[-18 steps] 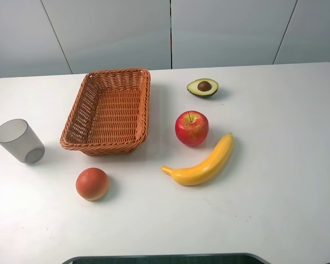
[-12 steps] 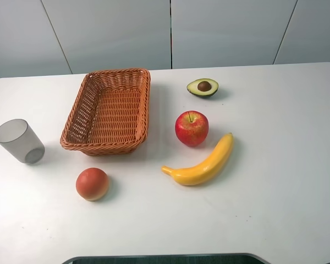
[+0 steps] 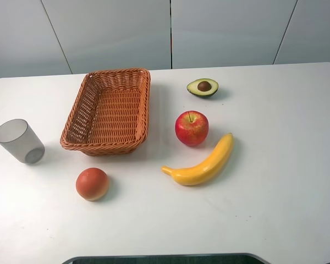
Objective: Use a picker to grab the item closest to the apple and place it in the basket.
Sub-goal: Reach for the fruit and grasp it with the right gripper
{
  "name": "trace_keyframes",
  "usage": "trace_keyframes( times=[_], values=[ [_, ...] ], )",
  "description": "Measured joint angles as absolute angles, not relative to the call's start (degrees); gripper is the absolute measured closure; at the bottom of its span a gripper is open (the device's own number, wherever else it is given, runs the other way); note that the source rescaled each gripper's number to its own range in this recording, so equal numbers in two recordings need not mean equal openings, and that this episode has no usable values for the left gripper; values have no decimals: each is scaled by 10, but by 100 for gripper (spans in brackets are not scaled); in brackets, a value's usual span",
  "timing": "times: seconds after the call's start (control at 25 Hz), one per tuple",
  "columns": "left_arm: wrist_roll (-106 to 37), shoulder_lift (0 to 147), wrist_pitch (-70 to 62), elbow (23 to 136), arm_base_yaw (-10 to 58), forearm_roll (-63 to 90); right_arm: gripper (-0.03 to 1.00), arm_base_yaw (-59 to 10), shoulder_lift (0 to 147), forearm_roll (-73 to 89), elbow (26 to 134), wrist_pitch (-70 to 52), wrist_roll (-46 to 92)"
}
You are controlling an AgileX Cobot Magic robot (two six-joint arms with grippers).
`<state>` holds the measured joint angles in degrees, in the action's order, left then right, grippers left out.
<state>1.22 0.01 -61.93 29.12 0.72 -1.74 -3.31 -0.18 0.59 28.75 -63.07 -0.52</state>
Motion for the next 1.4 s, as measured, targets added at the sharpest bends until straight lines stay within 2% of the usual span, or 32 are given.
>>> trace_keyframes(
  times=[0.64, 0.92, 1.16, 1.24, 1.4],
  values=[
    [12, 0, -619, 291, 7, -17, 30, -33, 14, 20, 314, -651, -5],
    [12, 0, -619, 291, 7, -17, 31, -33, 178, 23, 426, -664, -18],
    [12, 0, -619, 291, 7, -17, 31, -38, 342, 67, 455, -664, -96],
    [12, 0, -619, 291, 7, -17, 31, -62, 387, 70, 455, -662, -119],
    [12, 0, -619, 291, 7, -17, 31, -161, 471, 55, 455, -645, -210]
  ],
)
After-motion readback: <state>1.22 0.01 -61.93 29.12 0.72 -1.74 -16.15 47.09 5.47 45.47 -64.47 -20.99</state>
